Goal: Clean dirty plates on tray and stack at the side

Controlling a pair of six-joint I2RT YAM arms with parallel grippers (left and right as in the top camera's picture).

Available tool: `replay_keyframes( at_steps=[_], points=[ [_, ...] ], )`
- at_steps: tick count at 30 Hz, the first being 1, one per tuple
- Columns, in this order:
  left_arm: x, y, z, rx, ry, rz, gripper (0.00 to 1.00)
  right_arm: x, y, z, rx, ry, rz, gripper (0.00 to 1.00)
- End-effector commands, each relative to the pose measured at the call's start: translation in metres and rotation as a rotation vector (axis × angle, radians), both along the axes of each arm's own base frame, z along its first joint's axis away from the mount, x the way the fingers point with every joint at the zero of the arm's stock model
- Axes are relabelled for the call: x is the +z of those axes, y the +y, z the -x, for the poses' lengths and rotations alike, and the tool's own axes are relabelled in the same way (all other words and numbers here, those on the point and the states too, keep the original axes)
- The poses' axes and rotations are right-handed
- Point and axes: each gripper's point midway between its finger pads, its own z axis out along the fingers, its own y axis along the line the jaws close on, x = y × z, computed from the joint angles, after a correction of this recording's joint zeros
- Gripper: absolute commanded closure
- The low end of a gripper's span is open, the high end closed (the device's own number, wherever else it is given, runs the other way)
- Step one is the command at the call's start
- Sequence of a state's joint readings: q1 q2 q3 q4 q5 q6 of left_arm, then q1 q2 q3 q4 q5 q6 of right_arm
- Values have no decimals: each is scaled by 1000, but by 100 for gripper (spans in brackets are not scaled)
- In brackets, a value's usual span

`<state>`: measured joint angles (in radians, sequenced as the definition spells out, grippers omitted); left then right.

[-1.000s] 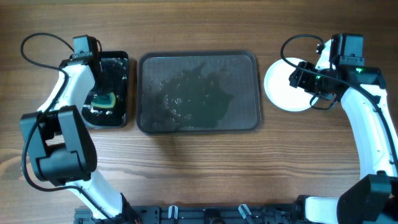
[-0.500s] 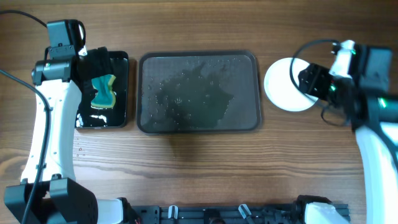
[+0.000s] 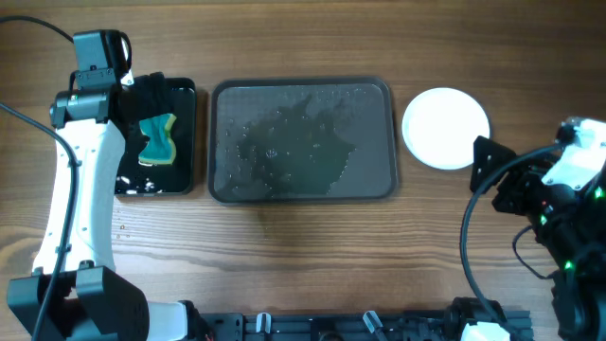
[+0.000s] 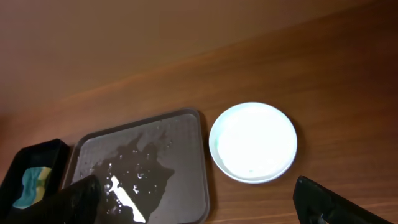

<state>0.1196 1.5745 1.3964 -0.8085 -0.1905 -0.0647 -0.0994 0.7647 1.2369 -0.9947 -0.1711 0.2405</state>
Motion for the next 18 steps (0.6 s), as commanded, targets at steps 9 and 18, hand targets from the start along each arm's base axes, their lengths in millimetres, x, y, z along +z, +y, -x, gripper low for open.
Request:
replay_keyframes(
  at_steps=[9, 18],
  points=[
    [0, 2, -1, 7, 1, -6, 0, 10, 2, -5, 45, -44, 55, 0],
    [0, 2, -1, 7, 1, -6, 0, -10, 2, -26, 85, -298, 169, 0]
  ],
)
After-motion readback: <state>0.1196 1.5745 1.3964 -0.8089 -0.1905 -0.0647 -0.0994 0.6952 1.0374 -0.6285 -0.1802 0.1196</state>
